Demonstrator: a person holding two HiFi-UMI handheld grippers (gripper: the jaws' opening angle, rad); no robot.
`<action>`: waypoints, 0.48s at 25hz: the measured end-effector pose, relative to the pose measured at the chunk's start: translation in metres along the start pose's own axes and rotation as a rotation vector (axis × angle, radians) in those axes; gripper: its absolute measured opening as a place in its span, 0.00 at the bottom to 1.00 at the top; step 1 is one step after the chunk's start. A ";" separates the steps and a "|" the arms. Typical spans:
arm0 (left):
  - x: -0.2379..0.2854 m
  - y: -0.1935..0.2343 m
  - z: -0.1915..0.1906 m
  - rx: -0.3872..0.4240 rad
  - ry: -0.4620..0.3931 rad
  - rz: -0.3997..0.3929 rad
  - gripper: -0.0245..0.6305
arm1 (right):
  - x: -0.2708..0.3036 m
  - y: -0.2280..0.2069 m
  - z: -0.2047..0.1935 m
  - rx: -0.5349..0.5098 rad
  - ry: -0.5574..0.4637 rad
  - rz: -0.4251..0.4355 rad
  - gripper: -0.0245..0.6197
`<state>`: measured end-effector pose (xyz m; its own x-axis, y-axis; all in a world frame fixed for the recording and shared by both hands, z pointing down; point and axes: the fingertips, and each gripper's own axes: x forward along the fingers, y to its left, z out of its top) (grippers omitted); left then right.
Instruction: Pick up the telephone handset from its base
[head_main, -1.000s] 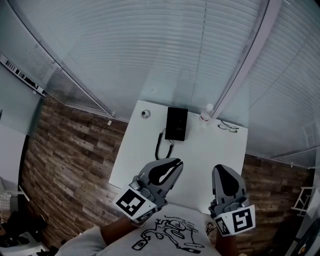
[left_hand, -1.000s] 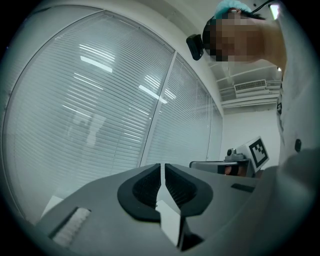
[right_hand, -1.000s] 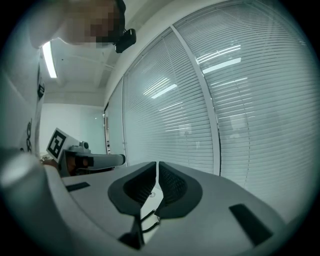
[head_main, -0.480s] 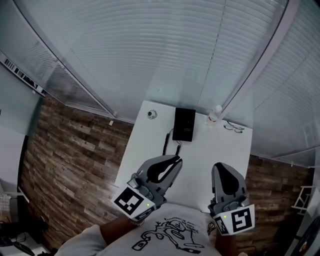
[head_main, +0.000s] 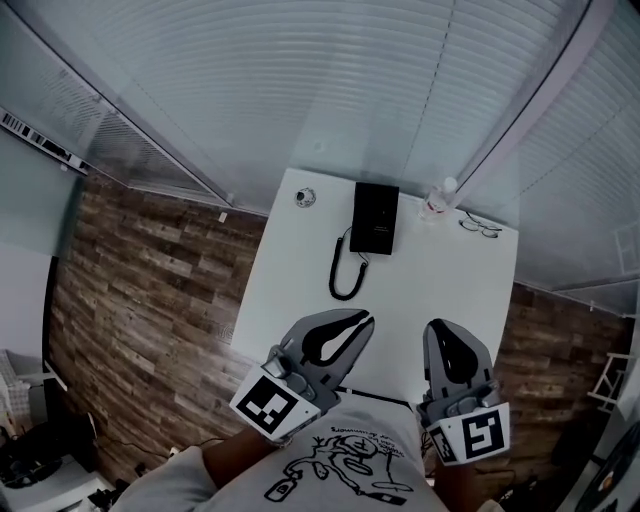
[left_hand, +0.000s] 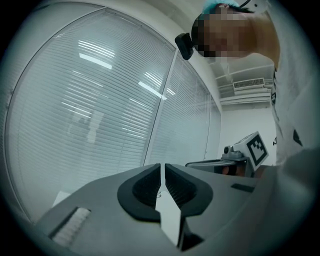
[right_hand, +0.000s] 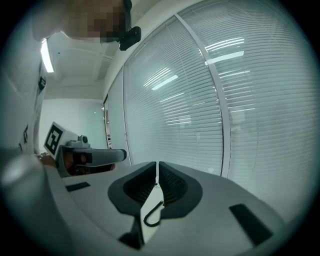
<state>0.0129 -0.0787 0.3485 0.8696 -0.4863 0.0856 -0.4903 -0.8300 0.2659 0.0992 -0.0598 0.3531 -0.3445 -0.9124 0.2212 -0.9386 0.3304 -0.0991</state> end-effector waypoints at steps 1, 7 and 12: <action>0.001 0.001 -0.006 -0.006 0.007 0.001 0.08 | 0.001 0.000 -0.006 0.008 0.009 0.004 0.06; 0.006 0.014 -0.031 -0.028 0.048 0.012 0.08 | 0.008 -0.006 -0.034 0.045 0.056 0.011 0.06; 0.022 0.034 -0.042 -0.014 0.066 0.023 0.08 | 0.024 -0.021 -0.047 0.041 0.067 0.000 0.06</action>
<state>0.0175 -0.1058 0.3998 0.8603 -0.4855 0.1552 -0.5097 -0.8146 0.2769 0.1105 -0.0771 0.4057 -0.3459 -0.8937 0.2855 -0.9377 0.3186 -0.1387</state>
